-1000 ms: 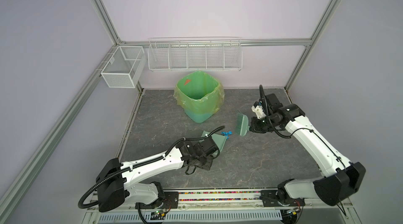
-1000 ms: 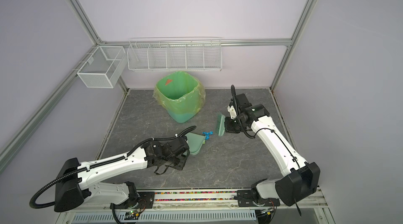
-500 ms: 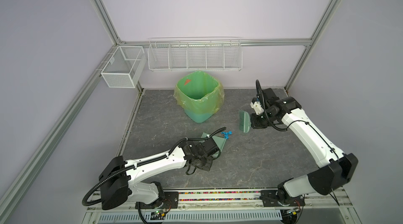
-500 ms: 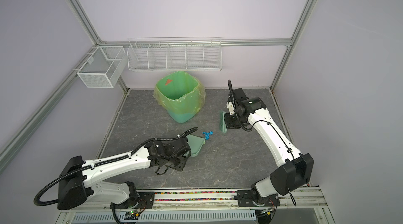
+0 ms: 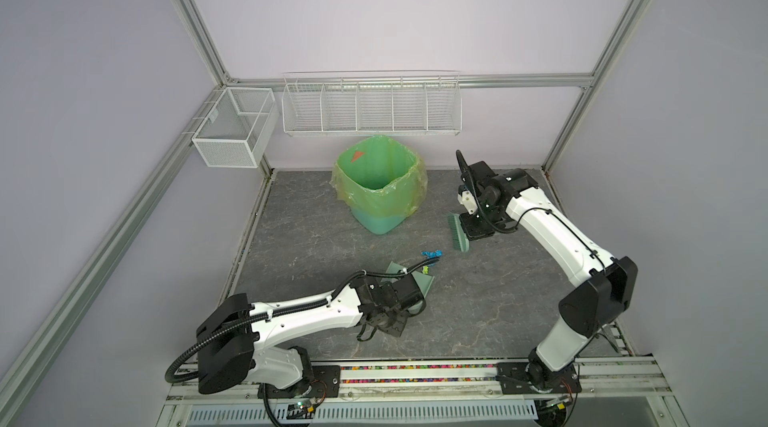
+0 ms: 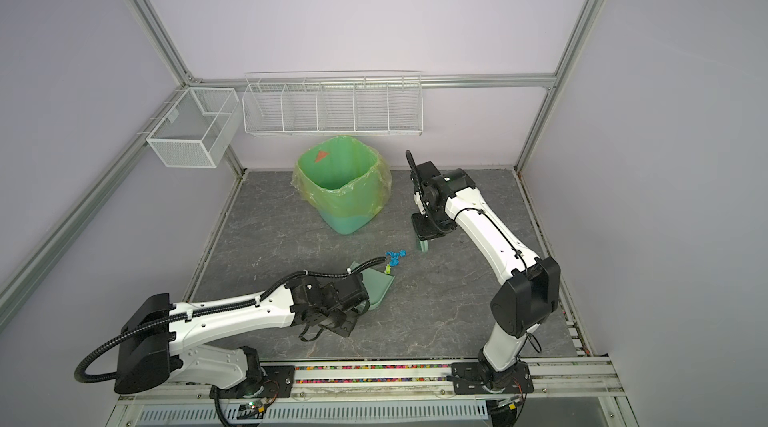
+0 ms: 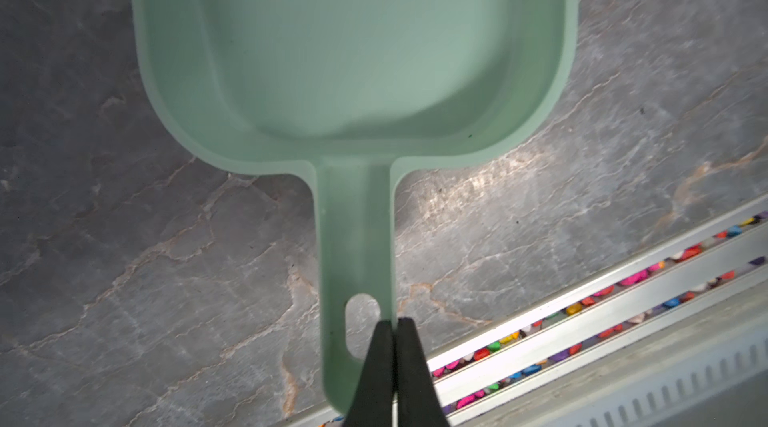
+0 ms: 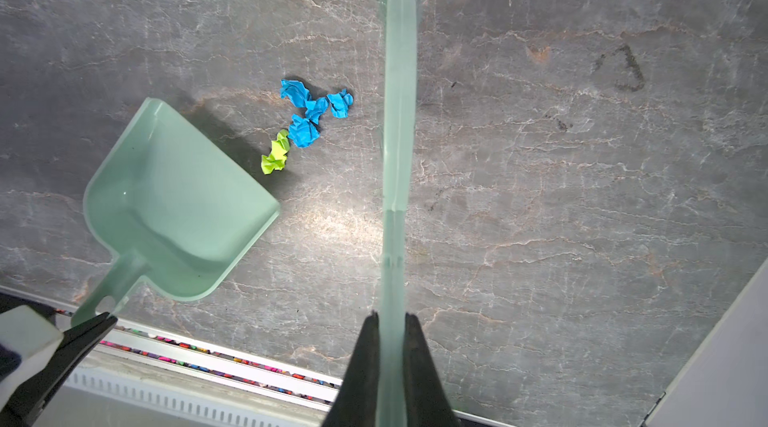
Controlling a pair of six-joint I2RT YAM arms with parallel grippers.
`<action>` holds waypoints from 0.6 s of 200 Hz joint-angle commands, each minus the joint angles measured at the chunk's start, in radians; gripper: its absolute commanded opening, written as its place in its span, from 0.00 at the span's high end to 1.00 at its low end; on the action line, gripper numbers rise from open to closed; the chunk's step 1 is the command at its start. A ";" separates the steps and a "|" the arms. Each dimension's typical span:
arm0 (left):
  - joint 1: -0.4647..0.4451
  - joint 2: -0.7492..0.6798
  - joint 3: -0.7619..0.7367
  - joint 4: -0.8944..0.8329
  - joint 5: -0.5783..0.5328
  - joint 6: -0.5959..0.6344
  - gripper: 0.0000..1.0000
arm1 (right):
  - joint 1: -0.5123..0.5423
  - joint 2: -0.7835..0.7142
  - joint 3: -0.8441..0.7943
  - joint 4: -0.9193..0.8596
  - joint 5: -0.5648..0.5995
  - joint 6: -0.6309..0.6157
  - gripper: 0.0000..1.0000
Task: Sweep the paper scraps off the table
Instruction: 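Reach the brush past the blue and lime scraps with the right gripper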
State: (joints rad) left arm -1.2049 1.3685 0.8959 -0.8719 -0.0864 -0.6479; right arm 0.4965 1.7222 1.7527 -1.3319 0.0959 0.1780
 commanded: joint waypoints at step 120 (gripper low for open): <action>-0.010 0.042 -0.017 0.032 -0.058 0.035 1.00 | 0.061 0.251 0.282 -0.186 0.164 -0.090 0.93</action>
State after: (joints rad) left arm -1.2114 1.3979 0.8658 -0.8238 -0.1097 -0.6373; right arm 0.5426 1.9472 1.9987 -1.4612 0.2424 0.1314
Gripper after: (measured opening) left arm 0.048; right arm 0.110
